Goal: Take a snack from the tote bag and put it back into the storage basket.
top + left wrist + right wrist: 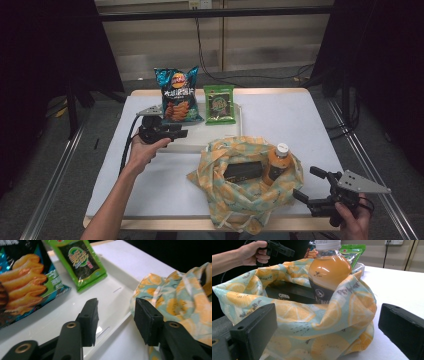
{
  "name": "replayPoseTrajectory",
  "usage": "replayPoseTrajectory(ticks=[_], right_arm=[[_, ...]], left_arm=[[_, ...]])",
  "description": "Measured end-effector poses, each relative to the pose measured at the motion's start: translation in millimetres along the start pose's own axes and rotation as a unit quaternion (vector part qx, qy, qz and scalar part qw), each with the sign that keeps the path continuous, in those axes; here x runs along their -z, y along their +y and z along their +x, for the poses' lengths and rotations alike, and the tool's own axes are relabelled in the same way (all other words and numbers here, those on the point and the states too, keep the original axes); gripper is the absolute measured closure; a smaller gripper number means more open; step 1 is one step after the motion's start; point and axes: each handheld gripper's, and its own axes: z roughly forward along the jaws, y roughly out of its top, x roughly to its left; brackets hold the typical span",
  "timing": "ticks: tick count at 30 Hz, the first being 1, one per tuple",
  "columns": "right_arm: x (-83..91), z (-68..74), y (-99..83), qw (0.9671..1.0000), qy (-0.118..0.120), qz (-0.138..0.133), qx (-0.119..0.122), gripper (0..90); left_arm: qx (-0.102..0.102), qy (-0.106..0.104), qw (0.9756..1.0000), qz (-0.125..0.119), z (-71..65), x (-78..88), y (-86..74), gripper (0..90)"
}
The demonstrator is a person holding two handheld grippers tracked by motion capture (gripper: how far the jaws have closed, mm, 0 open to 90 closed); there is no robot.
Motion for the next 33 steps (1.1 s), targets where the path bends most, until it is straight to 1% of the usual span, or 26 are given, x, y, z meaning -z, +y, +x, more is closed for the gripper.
replayPoseTrajectory(ticks=[1,2,4,6,7,8,9,10,11,14,15,16,17,19,20,21,22,24,25,27,28,29,30,31,32,33], right_arm=[[-0.2,0.1,0.2,1.0,-0.001,0.0,-0.001,1.6],[0.1,-0.4,0.7,1.0,0.004,0.004,-0.001,1.7],[-0.6,0.1,1.1,1.0,-0.003,0.001,-0.004,2.4],[-1.1,0.3,1.5,1.0,-0.005,0.001,-0.006,3.3],[-1.6,0.7,1.9,0.9998,-0.014,0.004,-0.009,4.5],[-1.9,0.3,2.1,0.9998,-0.019,0.006,-0.008,5.0],[-2.3,0.1,2.4,0.9997,-0.022,0.008,-0.011,5.1],[-2.2,0.1,2.9,0.9996,-0.022,0.007,-0.016,5.6],[-1.8,-0.5,3.3,0.9996,-0.023,0.008,-0.014,7.4],[-0.5,-0.7,4.6,0.9995,-0.028,0.001,-0.016,11.3],[-0.3,-0.5,5.1,0.9994,-0.031,-0.001,-0.014,13.5],[-0.1,-0.1,5.5,0.9994,-0.032,-0.003,-0.016,14.9],[-0.2,0.4,6.3,0.9993,-0.033,-0.002,-0.016,16.2],[-1.1,1.1,7.8,0.9992,-0.037,-0.004,-0.014,19.5],[-1.2,0.7,8.3,0.9993,-0.036,-0.003,-0.01,21.4],[-1.5,1.5,8.9,0.9993,-0.035,-0.002,-0.013,23.8],[-1.9,1.6,9.4,0.9993,-0.034,-0.002,-0.012,26.0],[-2.8,0.4,12.2,0.9996,-0.028,-0.001,-0.004,30.7],[-3.4,0.3,13.7,0.9996,-0.026,-0.002,-0.005,31.7],[-4.7,-0.1,16.1,0.9996,-0.027,-0.003,-0.004,36.4],[-5.0,-0.8,16.9,0.9997,-0.025,-0.001,0.0,37.6],[-5.6,-1.6,18.4,0.9997,-0.024,0.001,0.001,41.2],[-7.1,-4.4,20.1,0.9997,-0.024,0.002,0.006,46.5],[-8.3,-5.3,20.1,0.9998,-0.021,0.006,0.003,48.4],[-8.3,-5.3,20.1,0.9998,-0.021,0.006,0.003,48.4],[-12.6,-9.3,17.7,0.9996,-0.02,0.02,0.005,53.3]], left_arm=[[-0.001,-0.005,1.0,-0.004,-3.1,0.9,0.6,51.2],[-0.004,-0.007,0.9999,-0.007,-5.5,1.7,1.2,51.2],[-0.012,-0.01,0.9998,-0.015,-13.5,3.8,2.2,50.2],[-0.013,-0.014,0.9996,-0.021,-19.5,5.3,2.6,49.2],[-0.015,-0.019,0.9994,-0.024,-23.0,5.9,2.8,47.7],[-0.02,-0.019,0.9992,-0.029,-26.8,6.5,2.8,44.5],[-0.022,-0.02,0.999,-0.034,-31.0,7.2,2.6,41.8],[-0.024,-0.024,0.9985,-0.042,-34.9,8.0,2.6,42.0],[-0.024,-0.029,0.9981,-0.048,-38.8,8.5,2.7,41.9],[-0.037,-0.027,0.9976,-0.053,-53.2,9.5,3.7,41.0],[-0.038,-0.03,0.9974,-0.053,-58.5,8.7,4.1,40.3],[-0.045,-0.037,0.997,-0.052,-62.9,8.0,4.6,40.3],[-0.05,-0.037,0.9966,-0.053,-68.5,7.5,5.1,40.3],[-0.056,-0.047,0.9959,-0.053,-78.6,5.4,6.5,40.6],[-0.062,-0.048,0.9955,-0.053,-84.0,4.5,7.5,41.3],[-0.066,-0.051,0.9951,-0.053,-87.4,3.9,8.2,42.1],[-0.07,-0.059,0.9942,-0.056,-92.4,2.4,9.1,42.8],[-0.076,-0.066,0.9935,-0.054,-99.3,0.0,10.6,43.0],[-0.08,-0.069,0.993,-0.053,-102.0,-1.1,11.5,43.0],[-0.076,-0.075,0.9926,-0.058,-106.3,-3.7,13.2,43.0],[-0.082,-0.076,0.9921,-0.056,-109.4,-5.7,14.8,43.0],[-0.089,-0.076,0.9916,-0.055,-115.5,-10.5,17.1,43.0],[-0.093,-0.078,0.9911,-0.055,-117.8,-13.0,17.9,43.0],[-0.093,-0.078,0.9911,-0.055,-117.8,-13.0,17.9,42.9],[-0.092,-0.079,0.991,-0.057,-121.9,-17.4,18.5,42.9],[-0.098,-0.081,0.9904,-0.053,-127.6,-22.9,18.9,42.6]])
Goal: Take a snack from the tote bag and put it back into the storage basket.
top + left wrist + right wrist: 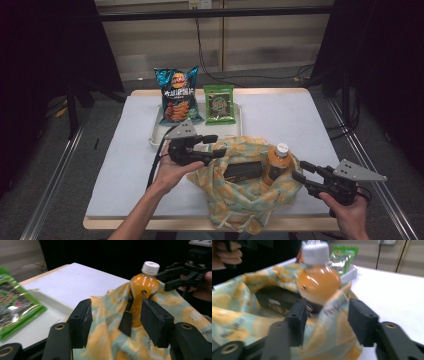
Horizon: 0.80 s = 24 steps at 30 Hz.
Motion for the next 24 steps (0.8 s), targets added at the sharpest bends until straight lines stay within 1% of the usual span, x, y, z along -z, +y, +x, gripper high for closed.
replayPoseTrajectory(ticks=[1,2,3,4,5,6,7,8,9,11,12,13,14,15,16,17,18,19,20,21,22,23,24], right_arm=[[-1.2,-0.3,-1.0,1.0,0.002,0.005,-0.002,56.2],[-2.3,-0.7,-2.1,1.0,-0.001,0.005,-0.002,60.0],[-2.8,-1.3,-2.9,1.0,0.001,0.008,-0.002,64.7],[-2.8,-1.3,-2.9,1.0,0.001,0.008,-0.002,64.7],[-2.6,-2.6,-4.1,1.0,0.003,0.006,-0.005,72.6],[-2.6,-2.6,-4.1,1.0,0.003,0.006,-0.005,72.6],[-1.7,-3.1,-5.8,0.9998,0.012,0.015,-0.003,79.9],[-1.7,-3.1,-5.8,0.9998,0.012,0.015,-0.003,79.9],[-0.9,-3.4,-7.5,0.9998,0.01,0.018,-0.003,85.3],[0.5,-4.1,-8.4,0.9998,0.012,0.018,-0.004,87.7],[1.0,-4.2,-8.8,0.9998,0.01,0.018,-0.003,88.3],[1.4,-3.9,-8.9,0.9998,0.012,0.018,-0.003,88.8],[1.4,-3.9,-8.9,0.9998,0.012,0.018,-0.003,88.8],[1.9,-3.0,-9.2,0.9997,0.012,0.02,-0.002,89.1],[1.8,-2.7,-9.3,0.9997,0.013,0.02,0.0,89.2],[1.9,-2.4,-9.7,0.9997,0.015,0.02,0.001,89.2],[1.9,-2.4,-9.7,0.9997,0.015,0.02,0.001,89.2],[1.9,-2.0,-10.1,0.9997,0.016,0.02,0.001,89.2],[1.9,-1.8,-10.4,0.9996,0.016,0.022,0.003,89.2],[1.7,-1.2,-10.6,0.9996,0.016,0.022,0.003,89.2],[1.6,-1.1,-10.9,0.9996,0.017,0.024,0.002,89.2],[1.2,-1.2,-11.3,0.9996,0.017,0.024,0.004,89.2],[1.0,-1.4,-11.8,0.9995,0.017,0.025,0.002,89.2]], left_arm=[[-0.008,-0.012,0.9999,0.007,-7.2,-9.9,1.5,42.3],[-0.015,-0.017,0.9997,0.008,-10.8,-15.1,2.1,42.0],[-0.015,-0.021,0.9996,0.007,-14.2,-20.2,2.9,42.0],[-0.015,-0.021,0.9996,0.007,-14.2,-20.2,2.9,41.7],[-0.016,-0.027,0.9995,0.006,-19.4,-29.0,3.9,41.3],[-0.016,-0.027,0.9995,0.006,-19.4,-29.0,3.9,41.3],[-0.011,-0.035,0.9993,0.002,-23.6,-37.6,4.1,41.2],[-0.011,-0.035,0.9993,0.002,-23.6,-37.6,4.1,41.1],[-0.012,-0.041,0.9991,0.005,-29.0,-46.2,4.5,41.0],[-0.018,-0.048,0.9987,0.007,-33.2,-53.5,5.2,40.9],[-0.012,-0.053,0.9985,0.001,-34.5,-56.9,5.5,40.9],[-0.012,-0.055,0.9984,0.001,-36.3,-61.1,6.1,40.9],[-0.012,-0.055,0.9984,0.001,-36.3,-61.1,6.1,40.9],[-0.018,-0.062,0.9979,0.003,-39.6,-68.4,6.4,40.9],[-0.021,-0.062,0.9979,0.004,-41.1,-71.5,6.4,40.9],[-0.014,-0.065,0.9978,0.0,-42.7,-75.3,5.9,40.9],[-0.014,-0.065,0.9978,0.0,-42.7,-75.3,5.9,41.0],[-0.015,-0.07,0.9974,-0.004,-42.3,-77.6,5.3,41.0],[-0.012,-0.071,0.9974,-0.004,-42.4,-79.9,4.6,41.0],[-0.012,-0.072,0.9974,-0.001,-43.0,-82.6,4.5,40.9],[-0.016,-0.072,0.9973,0.004,-43.6,-84.9,4.4,40.9],[-0.016,-0.07,0.9974,0.005,-44.6,-87.1,3.9,40.2],[-0.014,-0.073,0.9972,0.005,-44.3,-89.0,3.4,39.6]])
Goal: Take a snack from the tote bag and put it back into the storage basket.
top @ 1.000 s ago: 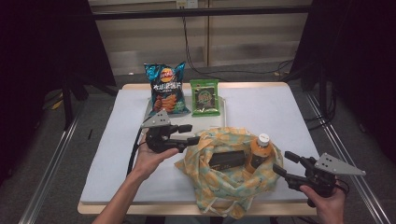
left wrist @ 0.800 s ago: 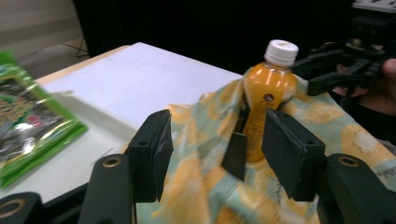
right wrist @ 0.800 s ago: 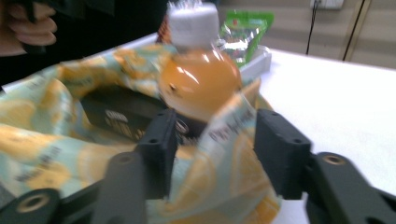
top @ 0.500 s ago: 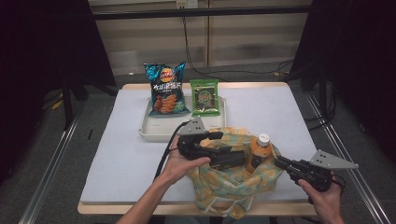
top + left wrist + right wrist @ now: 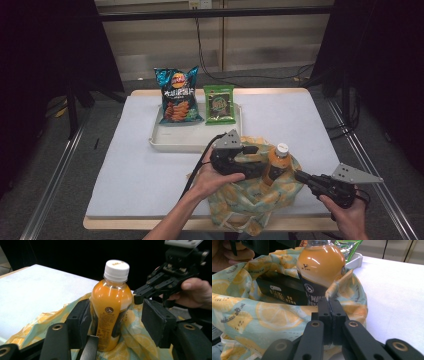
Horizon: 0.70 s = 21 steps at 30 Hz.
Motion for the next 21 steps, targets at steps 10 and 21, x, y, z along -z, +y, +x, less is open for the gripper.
replayPoseTrajectory(ticks=[10,21], right_arm=[[-1.0,-3.1,-2.3,1.0,-0.001,-0.002,-0.008,80.4],[2.3,-5.8,-5.6,0.9998,-0.002,-0.006,-0.021,63.8]], left_arm=[[0.006,0.001,0.9998,0.02,1.9,-28.3,-8.2,31.1],[0.005,-0.004,0.9997,0.023,-0.5,-50.9,-5.9,23.1]])
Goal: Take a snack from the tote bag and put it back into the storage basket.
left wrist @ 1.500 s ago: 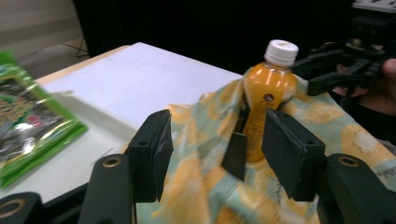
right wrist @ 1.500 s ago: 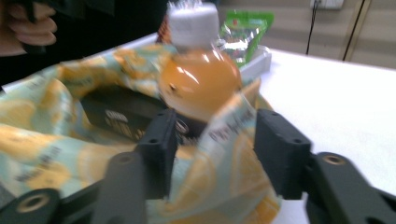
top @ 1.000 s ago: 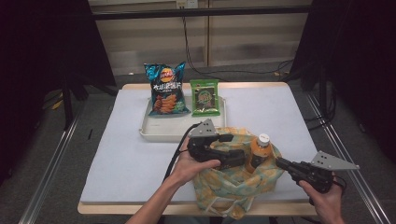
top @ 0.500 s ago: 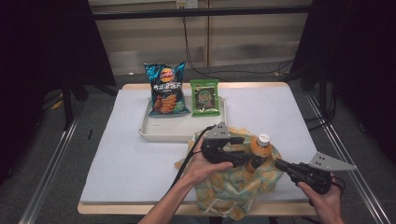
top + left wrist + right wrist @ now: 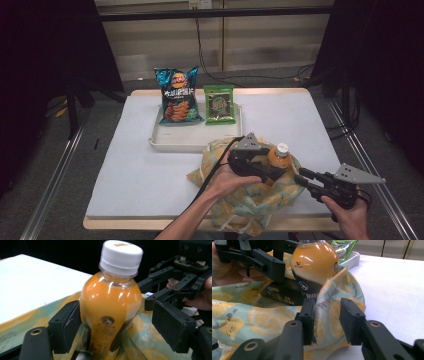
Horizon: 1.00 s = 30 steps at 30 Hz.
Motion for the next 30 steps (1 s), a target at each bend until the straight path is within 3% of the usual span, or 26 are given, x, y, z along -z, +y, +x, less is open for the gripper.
replayPoseTrajectory(ticks=[3,8,11,18,24,26,28,30], right_arm=[[-0.5,-0.2,-0.3,1.0,-0.002,0.003,-0.001,63.0],[0.3,0.1,-0.8,1.0,0.002,0.005,0.002,63.8],[1.0,-0.2,-1.1,1.0,0.002,0.004,0.002,63.7],[1.5,-0.7,-1.8,1.0,0.002,0.004,0.002,63.8],[1.4,-1.0,-2.1,1.0,0.002,0.005,0.002,64.0],[1.0,-0.7,-2.1,1.0,0.004,0.006,0.001,64.2],[0.7,-0.1,-1.9,1.0,0.002,0.006,0.004,64.9],[0.6,1.3,-1.9,1.0,0.003,0.008,0.003,65.0]], left_arm=[[0.009,-0.007,0.9999,-0.007,3.1,-4.2,-1.0,22.2],[0.013,-0.001,0.9998,-0.013,7.1,-10.0,-2.8,21.1],[0.004,0.003,1.0,-0.007,8.9,-14.8,-1.8,20.5],[0.013,0.004,0.9999,-0.005,11.0,-23.5,0.7,16.2],[0.003,0.008,1.0,0.002,7.2,-30.7,-0.1,16.6],[-0.002,0.01,0.9999,0.009,7.5,-30.8,-0.5,18.0],[-0.009,-0.004,0.9999,0.013,7.1,-30.5,-0.8,29.5],[-0.011,-0.006,0.9998,0.016,7.2,-29.5,-0.2,29.8]])
